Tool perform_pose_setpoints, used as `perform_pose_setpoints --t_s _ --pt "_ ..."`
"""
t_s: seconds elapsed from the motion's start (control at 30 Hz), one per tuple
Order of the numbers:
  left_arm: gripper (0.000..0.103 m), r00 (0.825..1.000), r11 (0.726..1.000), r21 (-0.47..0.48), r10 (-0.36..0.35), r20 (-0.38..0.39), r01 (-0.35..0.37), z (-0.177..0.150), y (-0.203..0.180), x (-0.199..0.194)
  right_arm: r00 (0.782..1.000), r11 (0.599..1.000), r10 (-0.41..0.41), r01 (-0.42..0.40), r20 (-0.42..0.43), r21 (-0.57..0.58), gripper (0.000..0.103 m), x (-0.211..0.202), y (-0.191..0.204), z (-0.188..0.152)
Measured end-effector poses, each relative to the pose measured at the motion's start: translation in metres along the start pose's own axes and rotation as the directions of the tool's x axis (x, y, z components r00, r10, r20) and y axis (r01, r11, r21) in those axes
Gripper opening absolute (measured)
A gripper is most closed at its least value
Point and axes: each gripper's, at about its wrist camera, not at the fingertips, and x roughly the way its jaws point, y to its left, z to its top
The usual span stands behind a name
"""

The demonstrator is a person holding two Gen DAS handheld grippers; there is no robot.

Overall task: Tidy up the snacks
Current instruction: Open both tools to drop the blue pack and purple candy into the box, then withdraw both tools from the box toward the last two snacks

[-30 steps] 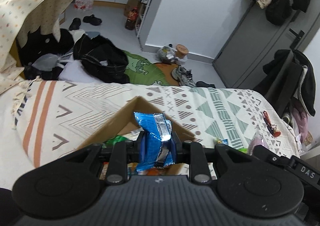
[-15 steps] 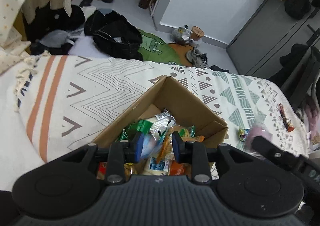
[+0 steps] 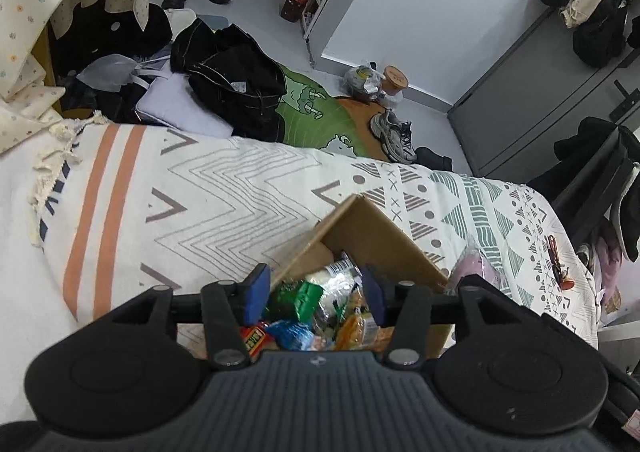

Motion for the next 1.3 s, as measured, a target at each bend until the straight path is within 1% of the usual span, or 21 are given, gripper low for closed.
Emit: perform_pose_setpoints --t_s 0.03,0.07,0.1,0.13,0.2,0.3,0.4,0.63,0.73,0.8,0.83,0.9,1.0,1.13,1.23,1.3 --pt "0.051 1.000 1.000 0.003 0.000 0.000 0.000 0.002 0.001 -0.001 1.000 1.000 0.017 -0.017 0.011 -0.001 0.039 0.001 0.003 0.000" --pt "0.052 1.000 1.000 0.006 0.001 0.001 -0.001 0.004 0.002 -0.002 0.999 0.999 0.034 -0.033 0.026 -0.011 0.045 0.000 0.007 0.001" --pt "0.054 1.000 1.000 0.008 0.006 0.003 -0.006 0.006 0.002 -0.003 0.999 0.999 0.040 -0.039 0.030 -0.017 0.056 0.001 0.009 0.001" --pt "0.056 1.000 1.000 0.008 0.013 0.006 -0.013 0.007 0.002 -0.005 0.999 0.999 0.038 -0.037 0.034 -0.020 0.058 0.000 0.010 0.001" --pt "0.068 1.000 1.000 0.011 0.024 0.014 -0.024 0.008 0.002 -0.008 0.999 1.000 0.026 -0.026 0.031 -0.008 0.058 -0.002 0.008 0.001" --pt "0.077 0.999 0.999 0.028 0.024 0.026 -0.025 0.007 -0.001 -0.012 1.000 1.000 -0.004 0.003 0.026 0.022 0.058 -0.009 -0.001 0.003" --pt "0.080 1.000 0.999 0.048 0.020 0.025 -0.021 0.004 -0.006 -0.016 0.999 0.999 -0.031 0.030 0.031 0.041 0.058 -0.021 -0.008 0.003" --pt "0.081 0.999 0.997 0.081 0.005 0.035 -0.008 -0.011 -0.026 -0.023 0.996 0.994 -0.074 0.069 0.050 0.087 0.059 -0.051 -0.031 0.005" --pt "0.088 0.999 0.994 0.108 0.001 0.051 -0.006 -0.018 -0.038 -0.028 0.994 0.991 -0.097 0.092 0.048 0.096 0.065 -0.060 -0.039 0.003" --pt "0.090 0.998 0.992 0.126 0.002 0.062 -0.010 -0.023 -0.047 -0.030 0.993 0.991 -0.104 0.099 0.048 0.094 0.074 -0.066 -0.043 0.003" --pt "0.091 0.998 0.991 0.136 0.003 0.064 -0.012 -0.025 -0.052 -0.031 0.993 0.990 -0.108 0.104 0.047 0.094 0.076 -0.069 -0.044 0.003" --pt "0.092 0.998 0.988 0.152 0.005 0.068 -0.015 -0.030 -0.061 -0.031 0.993 0.990 -0.111 0.106 0.046 0.098 0.085 -0.078 -0.050 0.003" --pt "0.093 0.998 0.987 0.162 0.009 0.063 -0.019 -0.039 -0.073 -0.031 0.993 0.989 -0.112 0.107 0.041 0.102 0.093 -0.089 -0.059 0.003" --pt "0.098 0.998 0.985 0.167 0.035 0.054 -0.044 -0.051 -0.087 -0.032 0.992 0.988 -0.127 0.125 0.013 0.088 0.095 -0.097 -0.070 0.001" --pt "0.098 0.998 0.983 0.176 0.036 0.057 -0.046 -0.059 -0.096 -0.033 0.988 0.984 -0.151 0.146 0.034 0.104 0.099 -0.107 -0.078 0.001" --pt "0.098 0.997 0.982 0.180 0.037 0.060 -0.047 -0.063 -0.101 -0.034 0.987 0.984 -0.151 0.146 0.045 0.103 0.101 -0.115 -0.082 0.002"
